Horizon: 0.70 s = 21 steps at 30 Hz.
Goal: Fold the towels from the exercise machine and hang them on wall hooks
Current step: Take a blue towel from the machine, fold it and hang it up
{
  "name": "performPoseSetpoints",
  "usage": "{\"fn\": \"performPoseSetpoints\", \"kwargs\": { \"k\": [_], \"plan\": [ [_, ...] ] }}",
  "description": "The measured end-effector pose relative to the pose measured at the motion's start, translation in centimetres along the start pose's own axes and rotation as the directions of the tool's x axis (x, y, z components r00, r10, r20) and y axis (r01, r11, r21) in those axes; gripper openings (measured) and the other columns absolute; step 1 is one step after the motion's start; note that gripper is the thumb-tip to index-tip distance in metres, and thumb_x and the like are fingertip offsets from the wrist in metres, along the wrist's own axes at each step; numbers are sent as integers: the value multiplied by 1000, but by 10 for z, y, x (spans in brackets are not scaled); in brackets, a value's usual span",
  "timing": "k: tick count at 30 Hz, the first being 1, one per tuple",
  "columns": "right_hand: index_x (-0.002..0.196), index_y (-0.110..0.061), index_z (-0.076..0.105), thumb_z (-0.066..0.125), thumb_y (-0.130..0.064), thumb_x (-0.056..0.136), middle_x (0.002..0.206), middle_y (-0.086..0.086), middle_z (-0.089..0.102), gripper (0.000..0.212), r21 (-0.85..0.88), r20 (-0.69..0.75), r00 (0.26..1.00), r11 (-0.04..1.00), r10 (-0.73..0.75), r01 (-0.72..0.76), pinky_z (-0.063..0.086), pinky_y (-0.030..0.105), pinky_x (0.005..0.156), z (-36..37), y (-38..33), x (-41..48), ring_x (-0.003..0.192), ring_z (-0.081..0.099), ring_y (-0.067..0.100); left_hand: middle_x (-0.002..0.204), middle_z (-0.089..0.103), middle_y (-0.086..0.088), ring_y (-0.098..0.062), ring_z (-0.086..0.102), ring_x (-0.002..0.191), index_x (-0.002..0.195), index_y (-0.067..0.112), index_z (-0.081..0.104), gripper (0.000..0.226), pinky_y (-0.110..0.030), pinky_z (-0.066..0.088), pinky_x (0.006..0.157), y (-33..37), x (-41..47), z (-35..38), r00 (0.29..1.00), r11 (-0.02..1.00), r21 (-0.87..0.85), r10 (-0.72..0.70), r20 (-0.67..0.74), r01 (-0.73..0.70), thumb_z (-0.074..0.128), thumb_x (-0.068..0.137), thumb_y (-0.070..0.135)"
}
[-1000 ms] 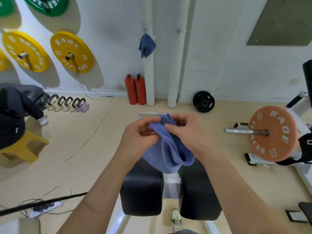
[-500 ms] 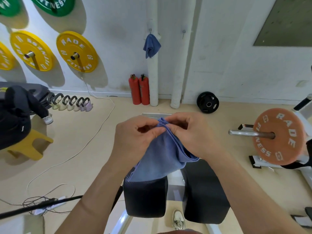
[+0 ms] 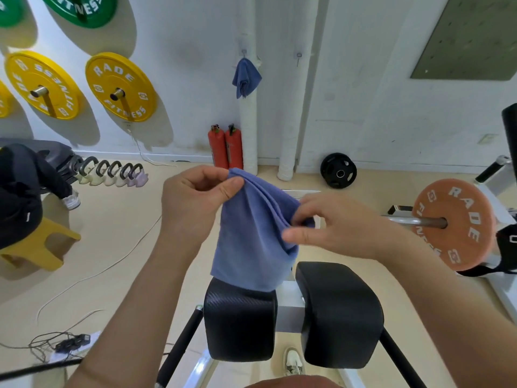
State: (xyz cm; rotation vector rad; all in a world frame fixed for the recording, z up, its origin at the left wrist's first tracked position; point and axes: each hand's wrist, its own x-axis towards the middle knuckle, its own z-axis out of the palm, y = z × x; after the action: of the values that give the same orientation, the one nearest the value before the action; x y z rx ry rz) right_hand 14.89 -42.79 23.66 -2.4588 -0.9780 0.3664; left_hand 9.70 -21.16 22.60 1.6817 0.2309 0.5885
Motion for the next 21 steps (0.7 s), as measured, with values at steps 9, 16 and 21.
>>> {"fn": "performPoseSetpoints", "kwargs": {
  "k": [9,16,21],
  "plan": [
    [65,-22,69,72,-33,81,70,-9,64,19,129,-225,974,992,21,8,41,11,59,-18,-6,5,62,55,2,70,72,12,-1,65,71,95,32,70,27,-14,50,70,-14,9,-23,998,997,38,-69,-13,69,73,81,9],
    [65,-24,67,79,-18,76,68,13,64,17,351,-273,956,936,103,0,44,20,56,-21,-11,17,55,52,8,85,73,7,-2,66,79,83,28,72,20,-13,49,72,-23,16,-25,995,995,54,-90,34,88,68,85,8],
    [72,-10,67,78,-11,76,65,11,65,12,430,-246,939,896,239,-115,52,23,62,-7,14,40,58,61,13,76,69,14,4,60,68,75,31,69,26,-10,46,66,-40,37,-6,996,990,109,-91,7,89,71,81,6]
  ]
}}
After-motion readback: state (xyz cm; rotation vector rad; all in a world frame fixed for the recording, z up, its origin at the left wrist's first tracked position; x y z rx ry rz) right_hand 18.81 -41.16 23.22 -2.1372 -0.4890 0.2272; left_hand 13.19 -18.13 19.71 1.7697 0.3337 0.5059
